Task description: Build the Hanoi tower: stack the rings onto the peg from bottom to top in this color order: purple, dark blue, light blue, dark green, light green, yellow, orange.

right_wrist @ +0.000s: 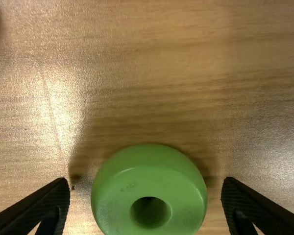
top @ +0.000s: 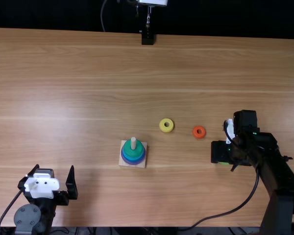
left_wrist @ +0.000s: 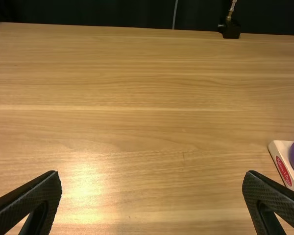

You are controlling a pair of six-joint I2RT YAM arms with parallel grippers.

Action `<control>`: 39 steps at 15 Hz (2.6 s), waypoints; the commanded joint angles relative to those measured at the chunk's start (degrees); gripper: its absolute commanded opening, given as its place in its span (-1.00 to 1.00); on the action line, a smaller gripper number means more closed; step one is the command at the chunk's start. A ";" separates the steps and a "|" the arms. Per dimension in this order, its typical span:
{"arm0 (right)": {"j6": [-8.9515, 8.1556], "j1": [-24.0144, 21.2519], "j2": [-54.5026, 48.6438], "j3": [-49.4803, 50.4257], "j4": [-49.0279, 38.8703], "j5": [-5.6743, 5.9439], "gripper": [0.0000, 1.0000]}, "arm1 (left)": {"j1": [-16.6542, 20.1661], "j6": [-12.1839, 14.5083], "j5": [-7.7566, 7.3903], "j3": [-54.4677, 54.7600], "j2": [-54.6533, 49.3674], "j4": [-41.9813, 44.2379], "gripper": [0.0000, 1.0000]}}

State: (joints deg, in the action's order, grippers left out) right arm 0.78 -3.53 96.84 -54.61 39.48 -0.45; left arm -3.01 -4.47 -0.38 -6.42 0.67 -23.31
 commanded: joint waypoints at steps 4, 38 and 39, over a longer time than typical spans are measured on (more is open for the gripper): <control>-0.35 -0.51 1.07 0.82 0.87 0.13 -0.77 | -0.33 0.78 0.07 6.42 -0.67 -4.53 1.00; -0.56 40.44 1.16 -52.97 35.25 -0.82 -1.00 | -0.33 0.78 0.07 6.42 -0.67 -4.53 1.00; -0.56 40.88 1.16 -53.06 35.25 -0.82 -1.00 | -0.33 0.78 0.07 6.42 -0.67 -4.64 1.00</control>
State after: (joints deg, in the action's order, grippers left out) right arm 0.34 36.34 97.67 -105.82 74.81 -0.64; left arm -3.01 -4.47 -0.40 -6.42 0.67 -23.35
